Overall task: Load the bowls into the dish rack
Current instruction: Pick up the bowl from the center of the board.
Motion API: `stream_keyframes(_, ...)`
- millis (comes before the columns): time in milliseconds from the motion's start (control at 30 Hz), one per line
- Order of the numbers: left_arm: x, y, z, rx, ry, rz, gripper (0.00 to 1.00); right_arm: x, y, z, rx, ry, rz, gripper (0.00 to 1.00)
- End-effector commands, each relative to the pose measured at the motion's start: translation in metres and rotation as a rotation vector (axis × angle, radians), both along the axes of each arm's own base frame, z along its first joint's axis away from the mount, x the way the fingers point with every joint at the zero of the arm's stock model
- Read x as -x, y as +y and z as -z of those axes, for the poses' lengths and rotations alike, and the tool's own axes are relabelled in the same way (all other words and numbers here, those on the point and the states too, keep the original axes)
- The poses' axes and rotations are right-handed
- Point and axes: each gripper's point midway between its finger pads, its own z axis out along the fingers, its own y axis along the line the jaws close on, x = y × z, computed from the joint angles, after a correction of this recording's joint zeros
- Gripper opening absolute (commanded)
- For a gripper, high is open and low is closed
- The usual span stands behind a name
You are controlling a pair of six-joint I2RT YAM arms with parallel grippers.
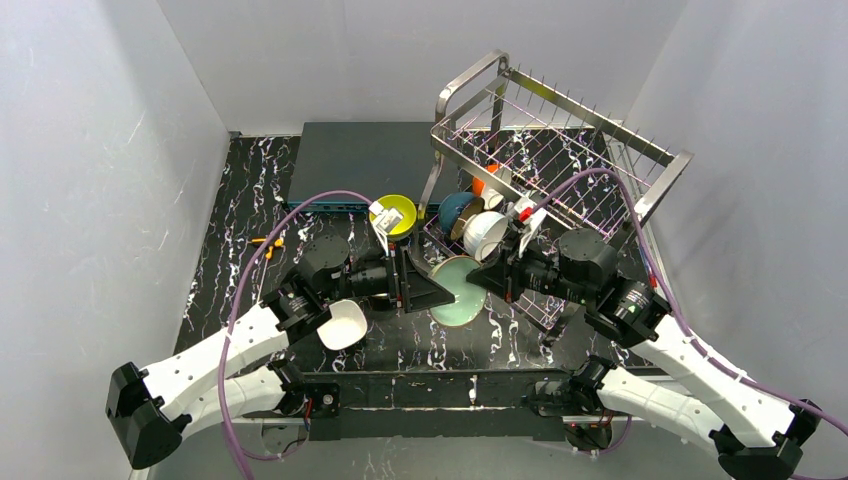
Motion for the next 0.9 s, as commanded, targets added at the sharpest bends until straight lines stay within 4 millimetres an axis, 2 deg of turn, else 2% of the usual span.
stream_keyframes(0,-0.005,0.001,0.008,-0.007,0.028,-0.031,0.00,0.001,0.002,-0.054,-0.164,-0.115,-0.002,0.09)
stream_keyframes(133,-0.007,0.006,0.010,-0.005,0.016,-0.061,0.00,0.000,0.002,-0.051,-0.155,-0.114,0.003,0.13)
stream_keyframes(267,-0.012,0.010,0.017,-0.011,0.013,-0.111,0.00,-0.003,0.001,-0.052,-0.155,-0.118,0.017,0.30)
stream_keyframes(367,-0.015,0.012,0.024,-0.020,0.023,-0.132,0.00,-0.003,0.000,-0.052,-0.163,-0.125,0.024,0.49)
stream_keyframes(467,-0.016,0.012,0.029,-0.023,0.038,-0.145,0.00,-0.006,-0.003,-0.053,-0.170,-0.133,0.043,0.65)
stream_keyframes(600,-0.019,0.014,0.036,-0.030,0.044,-0.162,0.00,-0.006,-0.004,-0.056,-0.174,-0.143,0.051,0.79)
stream_keyframes(867,-0.033,0.009,0.044,-0.040,0.001,-0.200,0.00,-0.003,-0.007,-0.069,-0.214,-0.152,0.052,0.98)
